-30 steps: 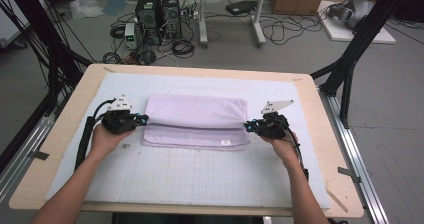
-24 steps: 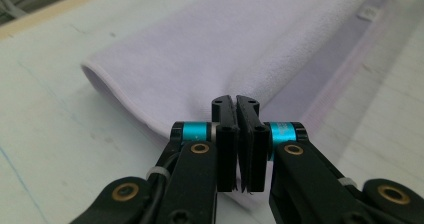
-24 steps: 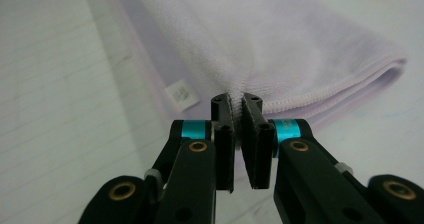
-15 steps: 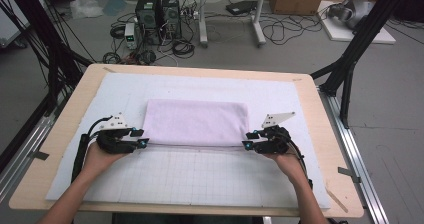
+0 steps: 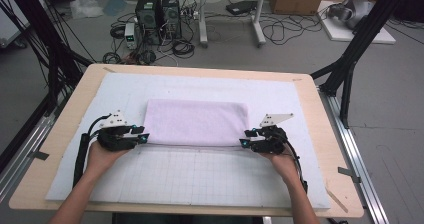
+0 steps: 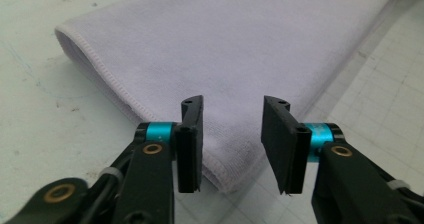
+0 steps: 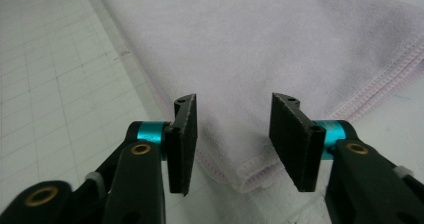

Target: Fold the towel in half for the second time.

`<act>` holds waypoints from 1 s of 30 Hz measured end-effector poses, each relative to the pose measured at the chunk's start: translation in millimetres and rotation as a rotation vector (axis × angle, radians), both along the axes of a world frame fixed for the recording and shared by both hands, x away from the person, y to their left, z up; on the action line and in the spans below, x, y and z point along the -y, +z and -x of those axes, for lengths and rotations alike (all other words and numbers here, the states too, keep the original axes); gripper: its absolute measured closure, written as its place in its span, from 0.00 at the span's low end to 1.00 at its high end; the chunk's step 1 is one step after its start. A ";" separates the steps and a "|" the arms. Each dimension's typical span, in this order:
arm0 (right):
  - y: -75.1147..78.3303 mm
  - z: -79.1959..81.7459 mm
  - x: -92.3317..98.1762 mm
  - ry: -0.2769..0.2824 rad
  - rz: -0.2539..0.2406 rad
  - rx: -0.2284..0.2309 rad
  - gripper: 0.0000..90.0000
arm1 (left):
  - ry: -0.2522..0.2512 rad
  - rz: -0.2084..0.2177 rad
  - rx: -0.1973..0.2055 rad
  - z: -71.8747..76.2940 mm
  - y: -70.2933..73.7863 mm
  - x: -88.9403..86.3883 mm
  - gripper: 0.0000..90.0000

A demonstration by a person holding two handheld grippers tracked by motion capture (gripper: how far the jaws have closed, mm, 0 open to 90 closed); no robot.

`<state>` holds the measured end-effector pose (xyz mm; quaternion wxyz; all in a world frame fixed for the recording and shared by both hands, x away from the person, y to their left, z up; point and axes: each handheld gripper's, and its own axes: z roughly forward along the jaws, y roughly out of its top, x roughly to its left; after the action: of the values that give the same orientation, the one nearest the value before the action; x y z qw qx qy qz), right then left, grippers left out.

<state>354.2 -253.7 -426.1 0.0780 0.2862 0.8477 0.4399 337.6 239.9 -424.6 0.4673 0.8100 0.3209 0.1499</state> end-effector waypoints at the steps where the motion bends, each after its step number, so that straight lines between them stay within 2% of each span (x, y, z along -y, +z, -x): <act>1: 0.1 0.4 0.4 -0.009 0.000 0.004 0.55 | 0.003 0.005 -0.001 0.4 0.0 -0.2 0.62; 5: 2.8 2.7 2.0 -0.029 -0.006 0.010 0.47 | 0.001 0.028 -0.006 4.0 0.0 -3.7 0.56; 9: 5.5 7.0 1.6 -0.045 0.004 0.022 0.38 | 0.004 0.022 0.003 9.7 2.3 -6.9 0.49; 15: 8.0 13.8 0.8 -0.051 0.015 0.022 0.29 | 0.014 0.012 0.018 19.2 5.8 -14.5 0.43; 18: 6.1 19.7 1.6 -0.064 0.015 0.045 0.28 | 0.022 0.012 0.026 23.8 7.1 -17.7 0.41; 30: 3.6 40.1 8.9 -0.083 0.015 0.056 0.21 | 0.025 0.000 0.024 36.1 7.0 -21.0 0.35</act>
<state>314.1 -262.6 -422.4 0.1217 0.3081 0.8358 0.4378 301.5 260.9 -417.6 0.4693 0.8041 0.3253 0.1652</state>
